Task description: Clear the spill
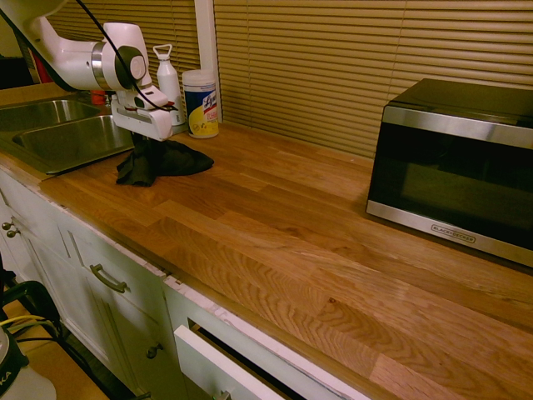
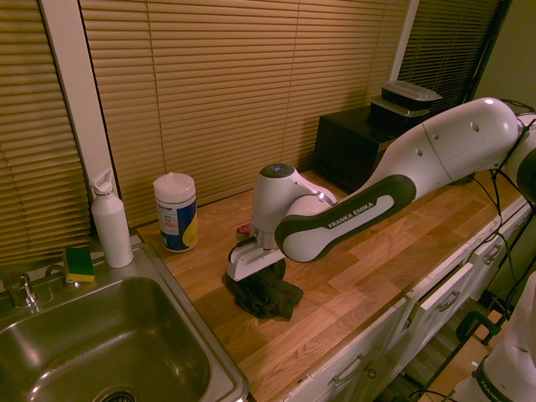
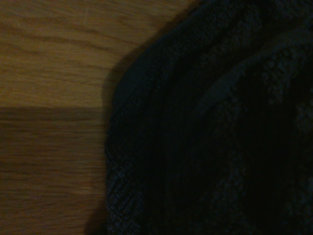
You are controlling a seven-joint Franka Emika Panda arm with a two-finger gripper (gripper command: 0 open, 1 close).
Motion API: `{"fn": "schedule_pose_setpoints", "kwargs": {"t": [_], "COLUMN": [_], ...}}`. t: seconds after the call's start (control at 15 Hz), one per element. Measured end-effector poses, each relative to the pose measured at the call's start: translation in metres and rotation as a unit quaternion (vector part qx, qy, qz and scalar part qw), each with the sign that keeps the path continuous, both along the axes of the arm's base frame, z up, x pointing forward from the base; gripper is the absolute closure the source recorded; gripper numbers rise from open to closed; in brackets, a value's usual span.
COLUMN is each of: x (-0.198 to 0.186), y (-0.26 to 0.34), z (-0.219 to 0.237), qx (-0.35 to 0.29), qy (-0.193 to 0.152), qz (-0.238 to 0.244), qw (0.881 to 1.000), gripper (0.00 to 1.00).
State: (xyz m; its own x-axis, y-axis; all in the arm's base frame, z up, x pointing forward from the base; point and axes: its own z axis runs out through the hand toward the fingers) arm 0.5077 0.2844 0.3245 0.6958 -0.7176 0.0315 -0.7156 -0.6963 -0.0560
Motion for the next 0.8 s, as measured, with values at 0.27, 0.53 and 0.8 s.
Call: {"fn": "schedule_pose_setpoints", "kwargs": {"t": [0.27,0.53,0.8], "x": [-0.004,-0.006,-0.008], "y": [0.007,0.01,0.012], "z": [0.0,0.01,0.041], "qx": [-0.004,-0.01,-0.017], "qy": [-0.002,0.002,-0.006], "qz": [0.005,0.003,0.0], "qw": [1.0,1.0,1.0], "gripper": [0.0,0.0,0.0]}}
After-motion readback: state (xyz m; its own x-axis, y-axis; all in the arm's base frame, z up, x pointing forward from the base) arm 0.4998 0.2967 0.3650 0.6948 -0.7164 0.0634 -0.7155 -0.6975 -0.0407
